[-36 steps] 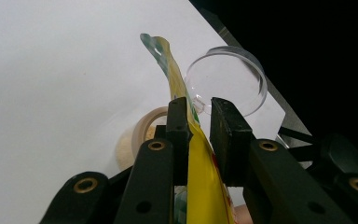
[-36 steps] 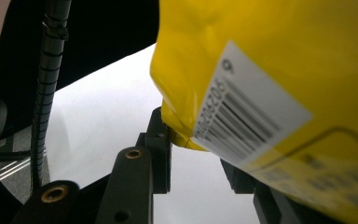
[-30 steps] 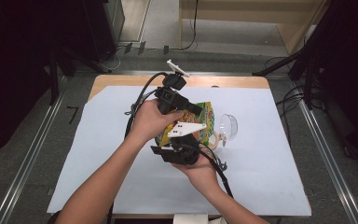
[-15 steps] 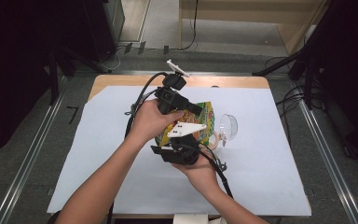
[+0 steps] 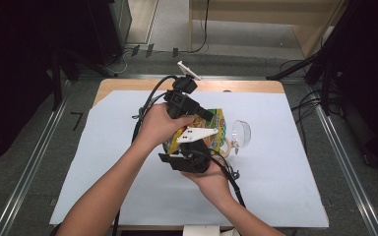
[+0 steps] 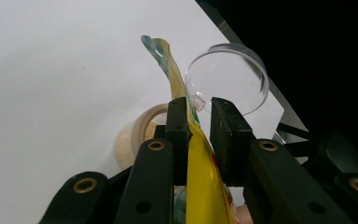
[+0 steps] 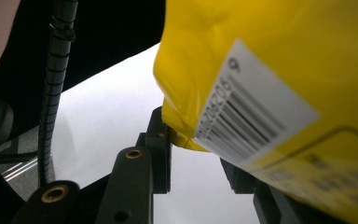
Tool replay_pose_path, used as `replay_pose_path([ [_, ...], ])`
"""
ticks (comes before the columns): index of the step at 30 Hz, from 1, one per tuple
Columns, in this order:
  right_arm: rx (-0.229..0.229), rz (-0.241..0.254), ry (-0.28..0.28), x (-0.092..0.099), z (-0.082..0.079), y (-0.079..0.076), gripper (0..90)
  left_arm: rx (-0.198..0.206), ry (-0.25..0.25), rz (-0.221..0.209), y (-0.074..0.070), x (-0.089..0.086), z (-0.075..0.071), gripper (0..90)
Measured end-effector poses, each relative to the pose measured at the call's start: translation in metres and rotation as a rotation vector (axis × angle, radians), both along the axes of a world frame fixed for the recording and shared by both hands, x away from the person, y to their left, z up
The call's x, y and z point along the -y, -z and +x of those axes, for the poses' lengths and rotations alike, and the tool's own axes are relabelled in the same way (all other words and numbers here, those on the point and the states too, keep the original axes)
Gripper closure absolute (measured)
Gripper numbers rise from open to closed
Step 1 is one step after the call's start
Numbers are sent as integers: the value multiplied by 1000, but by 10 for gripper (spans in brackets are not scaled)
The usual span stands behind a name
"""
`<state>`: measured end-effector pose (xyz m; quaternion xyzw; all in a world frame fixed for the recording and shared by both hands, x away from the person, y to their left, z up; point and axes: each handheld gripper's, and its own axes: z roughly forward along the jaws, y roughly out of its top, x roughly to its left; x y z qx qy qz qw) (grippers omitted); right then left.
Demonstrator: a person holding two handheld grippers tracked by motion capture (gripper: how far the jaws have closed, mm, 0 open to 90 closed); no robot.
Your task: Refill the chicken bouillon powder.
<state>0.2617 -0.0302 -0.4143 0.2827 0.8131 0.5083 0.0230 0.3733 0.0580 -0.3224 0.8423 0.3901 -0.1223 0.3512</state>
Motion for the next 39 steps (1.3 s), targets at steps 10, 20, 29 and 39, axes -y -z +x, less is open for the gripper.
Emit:
replay_pose_path([
  [10, 19, -10, 5, 0, 0, 2, 680, 11, 1, -6, 1, 0, -2, 780],
  [20, 21, -16, 5, -1, -1, 3, 681, 17, 1, -6, 1, -1, -4, 781],
  [29, 18, -21, 5, -1, -1, 3, 682, 23, 6, -3, 1, 0, -5, 789],
  [39, 16, -20, 8, -1, -1, 3, 681, 22, 7, -7, 1, 1, -6, 790],
])
